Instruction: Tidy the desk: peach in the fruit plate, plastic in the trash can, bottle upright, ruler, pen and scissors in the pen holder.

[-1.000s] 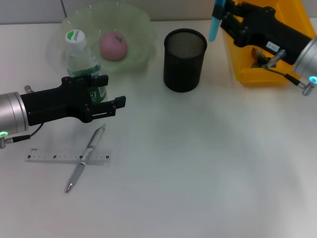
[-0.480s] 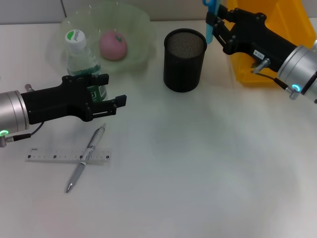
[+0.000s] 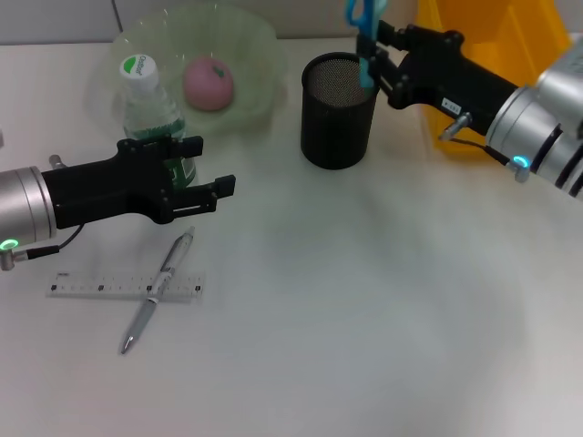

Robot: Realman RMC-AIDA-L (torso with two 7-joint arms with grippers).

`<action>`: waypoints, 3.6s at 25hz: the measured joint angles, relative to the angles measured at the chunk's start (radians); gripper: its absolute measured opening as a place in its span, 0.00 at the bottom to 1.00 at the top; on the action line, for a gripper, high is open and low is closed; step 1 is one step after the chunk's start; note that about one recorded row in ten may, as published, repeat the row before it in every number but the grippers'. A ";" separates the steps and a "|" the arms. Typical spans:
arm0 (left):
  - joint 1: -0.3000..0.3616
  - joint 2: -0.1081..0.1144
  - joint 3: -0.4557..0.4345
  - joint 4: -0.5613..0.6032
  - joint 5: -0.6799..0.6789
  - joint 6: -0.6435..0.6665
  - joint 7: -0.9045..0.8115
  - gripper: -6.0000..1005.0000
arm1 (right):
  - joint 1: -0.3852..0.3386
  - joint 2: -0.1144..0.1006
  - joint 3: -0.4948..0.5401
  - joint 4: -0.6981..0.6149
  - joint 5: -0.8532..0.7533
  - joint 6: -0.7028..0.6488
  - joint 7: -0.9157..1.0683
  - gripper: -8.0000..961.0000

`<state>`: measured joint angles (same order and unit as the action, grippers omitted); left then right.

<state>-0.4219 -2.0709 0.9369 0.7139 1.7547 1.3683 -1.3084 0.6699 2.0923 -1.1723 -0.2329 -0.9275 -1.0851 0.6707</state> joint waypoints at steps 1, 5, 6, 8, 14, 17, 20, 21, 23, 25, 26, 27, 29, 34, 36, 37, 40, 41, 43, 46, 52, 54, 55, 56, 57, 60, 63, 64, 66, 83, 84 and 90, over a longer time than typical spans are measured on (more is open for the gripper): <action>0.000 0.000 0.000 -0.001 0.000 0.000 0.000 0.77 | 0.006 0.000 -0.023 0.002 0.000 0.022 0.004 0.24; 0.000 0.000 0.003 -0.002 0.000 -0.001 0.000 0.77 | 0.017 0.000 -0.059 0.004 0.001 0.060 0.007 0.24; 0.000 0.000 0.004 -0.002 0.000 -0.001 0.000 0.77 | 0.023 0.000 -0.070 0.008 0.002 0.071 0.008 0.24; 0.000 0.000 0.004 -0.002 0.000 -0.001 0.000 0.77 | 0.024 0.000 -0.073 0.010 0.003 0.071 0.009 0.24; 0.000 0.000 0.005 -0.002 0.000 -0.001 0.000 0.77 | 0.023 0.000 -0.071 0.011 0.003 0.068 0.010 0.42; 0.000 0.000 0.005 -0.002 0.000 0.000 0.000 0.77 | 0.018 0.000 -0.069 0.010 0.004 0.062 0.010 0.46; 0.000 0.000 0.005 -0.002 0.000 0.000 0.000 0.77 | 0.007 0.000 -0.064 0.010 0.005 0.032 0.010 0.50; 0.000 0.000 0.005 -0.002 0.000 0.000 0.000 0.77 | -0.016 0.000 -0.063 0.007 0.010 -0.024 0.010 0.51; 0.000 0.000 0.002 -0.002 0.000 0.002 0.000 0.77 | -0.031 0.000 -0.063 0.005 0.014 -0.060 0.010 0.51; 0.001 0.000 -0.001 -0.002 -0.003 0.003 0.000 0.77 | -0.077 0.000 -0.063 0.005 0.035 -0.167 0.010 0.51; 0.004 0.000 -0.002 -0.002 -0.013 0.006 0.000 0.77 | -0.125 0.000 -0.065 0.012 0.050 -0.269 0.010 0.50; 0.004 0.000 -0.002 -0.002 -0.013 0.006 0.000 0.77 | -0.125 0.000 -0.065 0.012 0.050 -0.269 0.010 0.50; 0.008 0.002 -0.003 -0.002 -0.038 0.009 0.000 0.77 | -0.188 0.000 -0.080 0.032 0.051 -0.408 0.002 0.50; 0.011 0.004 -0.001 0.003 -0.050 0.011 -0.002 0.77 | -0.279 -0.003 -0.083 0.059 0.054 -0.515 0.006 0.51; 0.012 0.004 0.001 0.006 -0.048 0.014 -0.008 0.77 | -0.306 -0.003 -0.072 0.070 0.056 -0.519 0.009 0.51; 0.012 0.005 0.004 0.016 -0.047 0.027 -0.017 0.77 | -0.306 -0.003 -0.072 0.070 0.056 -0.519 0.009 0.51; 0.045 0.007 0.004 0.197 -0.043 0.170 -0.129 0.77 | -0.324 -0.001 -0.061 0.127 0.056 -0.519 0.009 0.51; 0.053 0.007 0.005 0.228 -0.042 0.169 -0.162 0.77 | -0.323 -0.001 -0.061 0.134 0.056 -0.516 0.009 0.51; 0.064 0.007 0.007 0.268 -0.042 0.169 -0.209 0.77 | -0.318 -0.001 -0.061 0.147 0.056 -0.507 0.010 0.51; 0.069 0.007 0.008 0.293 -0.032 0.171 -0.237 0.77 | -0.314 0.000 -0.061 0.154 0.056 -0.498 0.010 0.51; 0.051 0.006 0.018 0.384 0.121 0.168 -0.342 0.77 | -0.309 0.000 -0.061 0.158 0.056 -0.468 0.019 0.51; 0.037 0.005 0.042 0.420 0.222 0.173 -0.370 0.77 | -0.305 0.000 -0.061 0.159 0.056 -0.461 0.029 0.51; 0.030 0.005 0.080 0.463 0.299 0.180 -0.413 0.77 | -0.300 0.000 -0.062 0.159 0.056 -0.458 0.034 0.51; 0.030 0.005 0.080 0.463 0.299 0.180 -0.413 0.77 | -0.300 0.000 -0.062 0.159 0.056 -0.458 0.034 0.51; 0.027 0.005 0.108 0.492 0.332 0.185 -0.440 0.77 | -0.297 0.000 -0.062 0.159 0.055 -0.458 0.034 0.51; 0.026 0.005 0.181 0.558 0.396 0.199 -0.492 0.77 | -0.285 0.000 -0.061 0.159 0.055 -0.451 0.035 0.51; 0.022 0.004 0.232 0.568 0.429 0.202 -0.486 0.77 | -0.279 0.000 -0.061 0.163 0.055 -0.441 0.036 0.51; 0.022 0.004 0.232 0.568 0.429 0.202 -0.486 0.77 | -0.277 0.000 -0.061 0.167 0.055 -0.439 0.036 0.51; 0.009 0.004 0.244 0.549 0.456 0.200 -0.484 0.77 | -0.275 0.000 -0.061 0.170 0.055 -0.438 0.037 0.51; -0.044 0.002 0.362 0.478 0.569 0.162 -0.522 0.77 | -0.244 0.000 -0.061 0.197 0.055 -0.421 0.064 0.51; -0.044 0.002 0.362 0.478 0.569 0.162 -0.522 0.77 | -0.244 0.000 -0.061 0.197 0.055 -0.421 0.064 0.51; -0.069 0.001 0.388 0.427 0.607 0.125 -0.520 0.77 | -0.235 0.000 -0.061 0.200 0.055 -0.413 0.073 0.51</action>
<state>-0.4910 -2.0704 1.3248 1.1413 2.3612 1.4931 -1.8286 0.4353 2.0922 -1.2332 -0.0329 -0.8729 -1.4979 0.7441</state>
